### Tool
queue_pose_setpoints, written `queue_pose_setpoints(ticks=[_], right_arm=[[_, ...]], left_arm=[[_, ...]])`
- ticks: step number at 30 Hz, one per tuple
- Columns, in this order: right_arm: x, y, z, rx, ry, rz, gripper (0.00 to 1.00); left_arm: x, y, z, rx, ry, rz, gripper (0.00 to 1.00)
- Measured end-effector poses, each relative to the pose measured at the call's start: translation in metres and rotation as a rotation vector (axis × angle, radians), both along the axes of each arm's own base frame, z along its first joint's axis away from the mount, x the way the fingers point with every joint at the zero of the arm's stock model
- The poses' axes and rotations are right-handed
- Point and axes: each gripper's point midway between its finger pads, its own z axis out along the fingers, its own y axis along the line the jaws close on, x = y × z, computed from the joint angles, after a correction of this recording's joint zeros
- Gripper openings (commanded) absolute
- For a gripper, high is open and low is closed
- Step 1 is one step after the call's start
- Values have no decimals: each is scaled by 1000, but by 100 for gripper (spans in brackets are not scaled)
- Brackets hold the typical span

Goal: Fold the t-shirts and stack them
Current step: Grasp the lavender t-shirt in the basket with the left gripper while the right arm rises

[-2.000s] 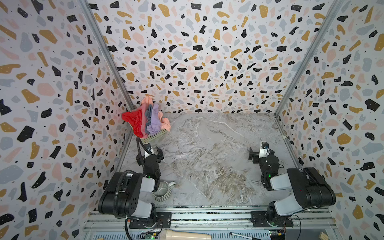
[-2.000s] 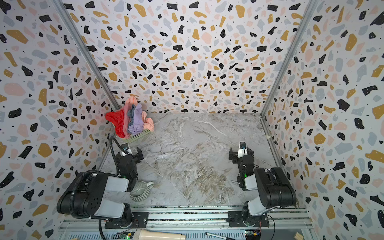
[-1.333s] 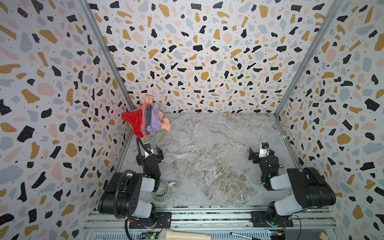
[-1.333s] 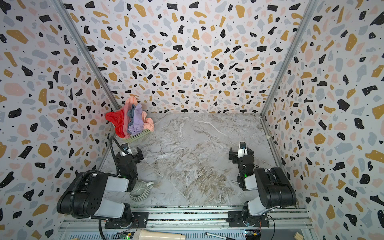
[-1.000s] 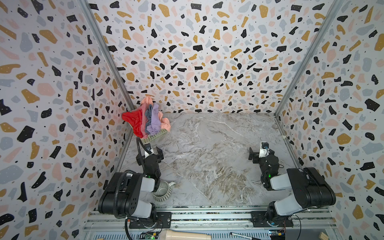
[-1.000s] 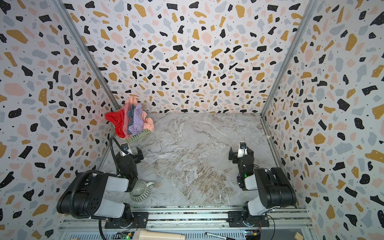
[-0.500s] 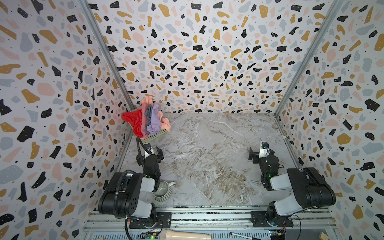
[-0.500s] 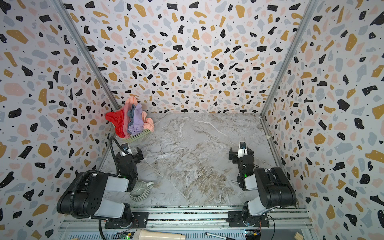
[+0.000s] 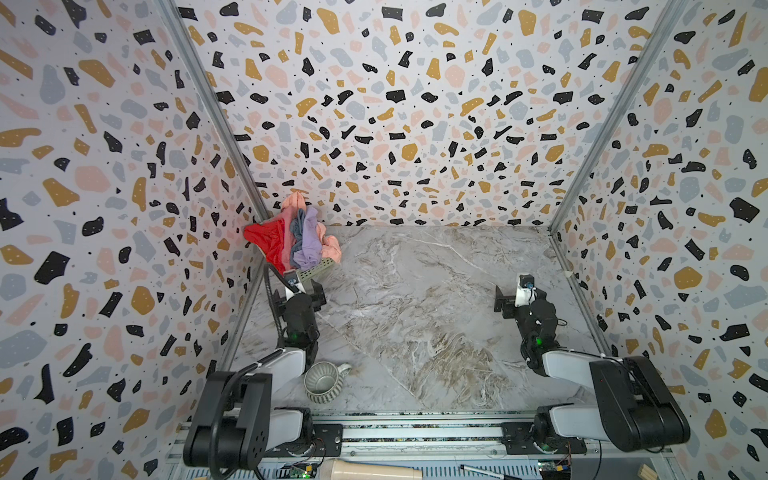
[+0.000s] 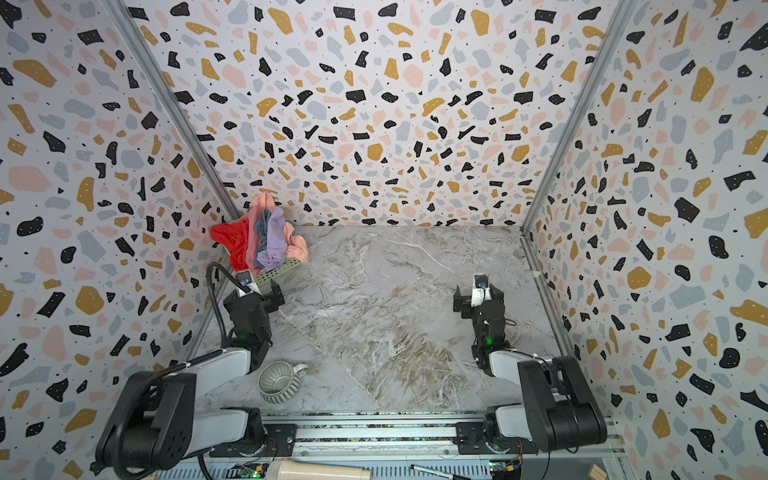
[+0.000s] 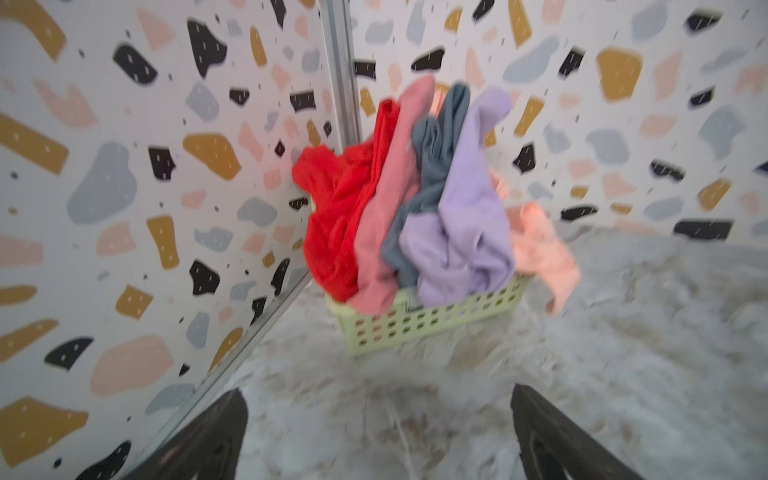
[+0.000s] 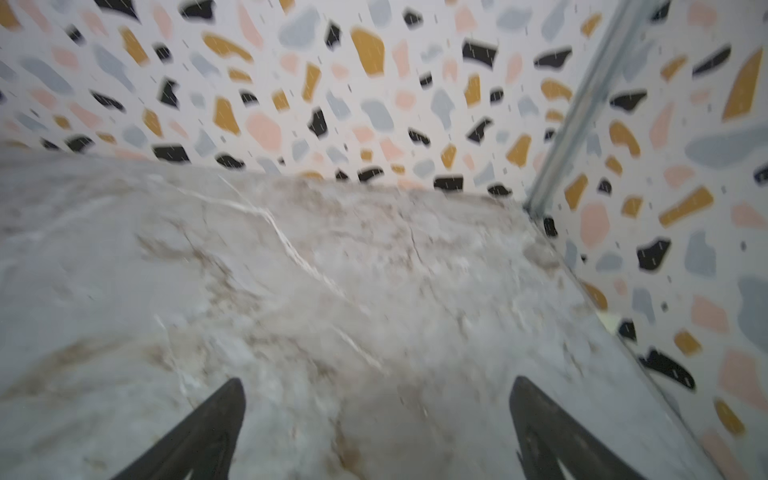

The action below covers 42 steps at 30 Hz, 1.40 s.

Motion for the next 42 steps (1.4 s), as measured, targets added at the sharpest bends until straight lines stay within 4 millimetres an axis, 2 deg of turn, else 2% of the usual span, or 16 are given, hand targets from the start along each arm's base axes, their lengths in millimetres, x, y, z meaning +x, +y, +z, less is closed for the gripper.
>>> queue_pose_setpoints(ticks=[3, 6, 8, 11, 15, 18, 22, 25, 27, 31, 33, 35, 36, 39, 41, 42], right_arm=[[0, 27, 55, 123, -51, 86, 99], [-11, 57, 82, 272, -26, 216, 99], [-24, 81, 77, 371, 51, 310, 99], [-51, 126, 54, 488, 219, 449, 99], [-88, 172, 36, 592, 403, 594, 99], [-102, 182, 30, 666, 462, 643, 99], [-102, 173, 15, 741, 514, 605, 99], [-96, 163, 12, 784, 515, 576, 99], [-89, 157, 12, 791, 507, 549, 99], [-74, 145, 10, 755, 482, 469, 99], [-68, 141, 16, 722, 457, 442, 99], [-62, 135, 27, 676, 419, 416, 99], [-61, 132, 33, 656, 399, 406, 99], [-59, 122, 49, 601, 339, 373, 99], [-60, 115, 56, 574, 310, 349, 99], [-60, 113, 57, 565, 302, 339, 99]], left_arm=[[4, -19, 52, -130, -108, -94, 99], [1, -55, 78, -268, -151, -232, 99], [-3, -94, 81, -367, -120, -361, 99], [-12, -143, 73, -484, -28, -507, 99], [-31, -184, 54, -620, 92, -608, 100], [-45, -203, 56, -703, 112, -661, 99], [-59, -215, 62, -820, 61, -738, 99], [-54, -207, 53, -818, 84, -694, 100], [-41, -191, 53, -746, 94, -625, 98], [0, -153, 87, -485, 79, -442, 98], [23, -130, 104, -370, 68, -338, 96], [49, -103, 107, -282, 101, -234, 92], [60, -89, 102, -255, 125, -189, 90], [91, -46, 70, -198, 232, -73, 88], [107, -21, 34, -169, 330, -15, 87], [111, -15, 21, -163, 365, -5, 86]])
